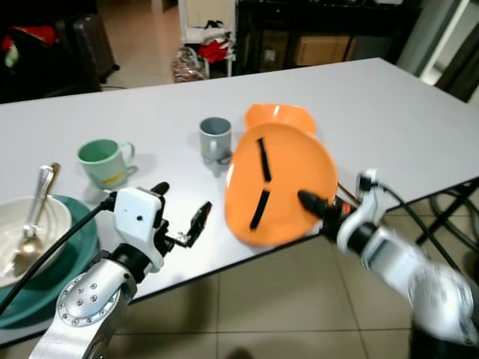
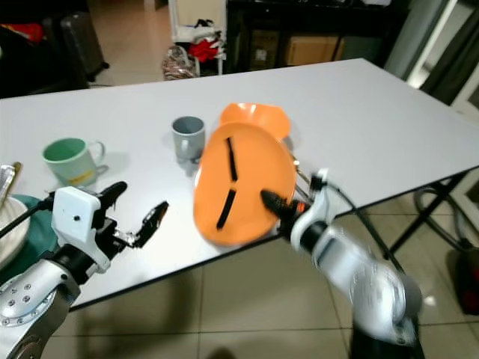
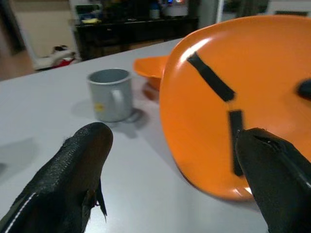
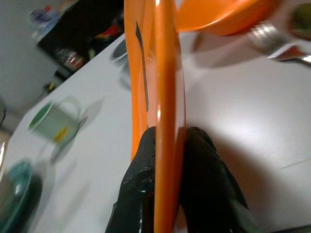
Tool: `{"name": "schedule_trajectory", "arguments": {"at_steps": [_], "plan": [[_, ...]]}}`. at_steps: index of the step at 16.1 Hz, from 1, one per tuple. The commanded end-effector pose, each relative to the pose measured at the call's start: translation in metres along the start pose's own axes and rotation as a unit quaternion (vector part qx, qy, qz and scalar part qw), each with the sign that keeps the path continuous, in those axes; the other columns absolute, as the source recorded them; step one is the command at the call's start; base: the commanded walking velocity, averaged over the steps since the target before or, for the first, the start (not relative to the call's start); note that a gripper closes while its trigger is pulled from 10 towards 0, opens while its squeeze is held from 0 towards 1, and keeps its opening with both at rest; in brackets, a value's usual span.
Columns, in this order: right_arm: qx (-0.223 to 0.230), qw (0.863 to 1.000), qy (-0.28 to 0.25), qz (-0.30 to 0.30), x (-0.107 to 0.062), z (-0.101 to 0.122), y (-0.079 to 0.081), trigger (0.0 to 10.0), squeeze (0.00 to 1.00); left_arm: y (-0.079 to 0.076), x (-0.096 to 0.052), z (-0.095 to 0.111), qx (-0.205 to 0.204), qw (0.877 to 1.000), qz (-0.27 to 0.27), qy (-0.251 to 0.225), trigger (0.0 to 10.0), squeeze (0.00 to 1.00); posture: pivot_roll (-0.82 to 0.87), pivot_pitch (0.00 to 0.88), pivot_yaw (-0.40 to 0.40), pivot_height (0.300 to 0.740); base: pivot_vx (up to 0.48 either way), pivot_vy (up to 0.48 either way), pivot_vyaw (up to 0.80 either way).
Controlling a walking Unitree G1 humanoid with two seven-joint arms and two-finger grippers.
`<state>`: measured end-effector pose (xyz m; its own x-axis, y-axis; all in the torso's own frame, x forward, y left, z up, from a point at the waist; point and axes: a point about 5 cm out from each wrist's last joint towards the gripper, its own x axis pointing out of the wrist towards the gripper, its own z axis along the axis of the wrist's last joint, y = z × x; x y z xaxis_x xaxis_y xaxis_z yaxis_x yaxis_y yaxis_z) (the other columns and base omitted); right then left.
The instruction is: Setting the table
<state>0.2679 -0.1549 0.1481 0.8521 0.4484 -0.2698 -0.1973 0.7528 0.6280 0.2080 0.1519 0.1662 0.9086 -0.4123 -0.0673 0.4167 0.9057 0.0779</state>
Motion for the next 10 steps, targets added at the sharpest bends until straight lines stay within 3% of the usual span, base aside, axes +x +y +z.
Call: {"name": "schedule_trajectory", "arguments": {"at_steps": [1, 4, 6, 10], "plan": [[0.027, 1.0, -0.006, 0.004, 0.003, 0.008, 0.0, 10.0, 0.0, -0.003, -0.001, 0.004, 0.005, 1.0, -0.012, -0.003, 10.0, 0.0, -0.07, 0.034, -0.05, 0.74, 0.0, 0.0, 0.0], [0.077, 0.996, 0.046, -0.028, 0.017, 0.003, -0.009, 10.0, 0.0, -0.005, -0.002, 0.004, 0.003, 1.0, -0.025, 0.002, 10.0, 0.0, -0.06, 0.037, -0.057, 0.74, 0.0, 0.0, 0.0], [0.137, 0.988, 0.07, -0.024, 0.028, 0.002, -0.009, 10.0, 0.0, -0.008, -0.003, 0.005, -0.001, 0.999, -0.032, 0.003, 10.0, 0.0, -0.06, 0.038, -0.059, 0.74, 0.0, 0.0, 0.0], [0.21, 0.974, 0.089, -0.003, 0.047, 0.0, -0.006, 10.0, 0.0, -0.004, -0.003, 0.007, 0.005, 0.999, -0.033, 0.006, 10.0, 0.0, -0.04, 0.049, -0.052, 0.74, 0.0, 0.0, 0.0]]}}
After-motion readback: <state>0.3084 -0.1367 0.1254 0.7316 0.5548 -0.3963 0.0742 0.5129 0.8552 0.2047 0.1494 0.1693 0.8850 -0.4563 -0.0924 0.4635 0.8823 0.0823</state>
